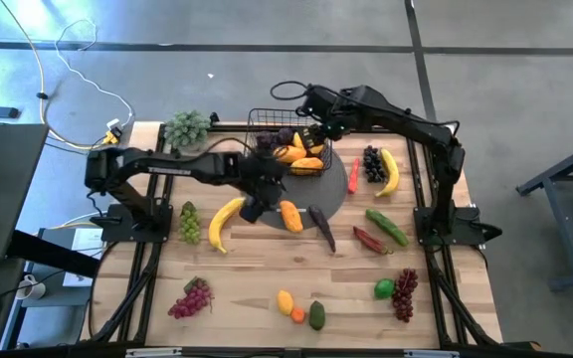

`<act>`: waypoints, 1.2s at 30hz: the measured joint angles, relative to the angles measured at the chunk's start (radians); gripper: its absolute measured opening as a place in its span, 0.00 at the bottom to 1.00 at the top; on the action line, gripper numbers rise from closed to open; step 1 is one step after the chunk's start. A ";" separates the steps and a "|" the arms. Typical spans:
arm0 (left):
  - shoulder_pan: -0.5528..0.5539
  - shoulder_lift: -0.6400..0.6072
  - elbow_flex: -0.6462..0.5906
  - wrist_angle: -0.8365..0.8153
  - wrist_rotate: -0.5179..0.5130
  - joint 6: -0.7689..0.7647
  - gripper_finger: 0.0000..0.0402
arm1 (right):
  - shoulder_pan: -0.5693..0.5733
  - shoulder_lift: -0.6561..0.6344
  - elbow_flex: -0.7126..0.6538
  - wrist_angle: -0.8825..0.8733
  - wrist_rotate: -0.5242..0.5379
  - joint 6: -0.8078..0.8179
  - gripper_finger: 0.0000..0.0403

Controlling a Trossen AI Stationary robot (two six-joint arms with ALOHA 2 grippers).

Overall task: Build produce basket
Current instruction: Put the mango into the black wire basket

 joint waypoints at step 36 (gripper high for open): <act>-0.089 0.332 0.002 0.197 -0.103 -0.024 0.66 | 0.105 0.001 -0.009 -0.098 0.054 0.066 0.56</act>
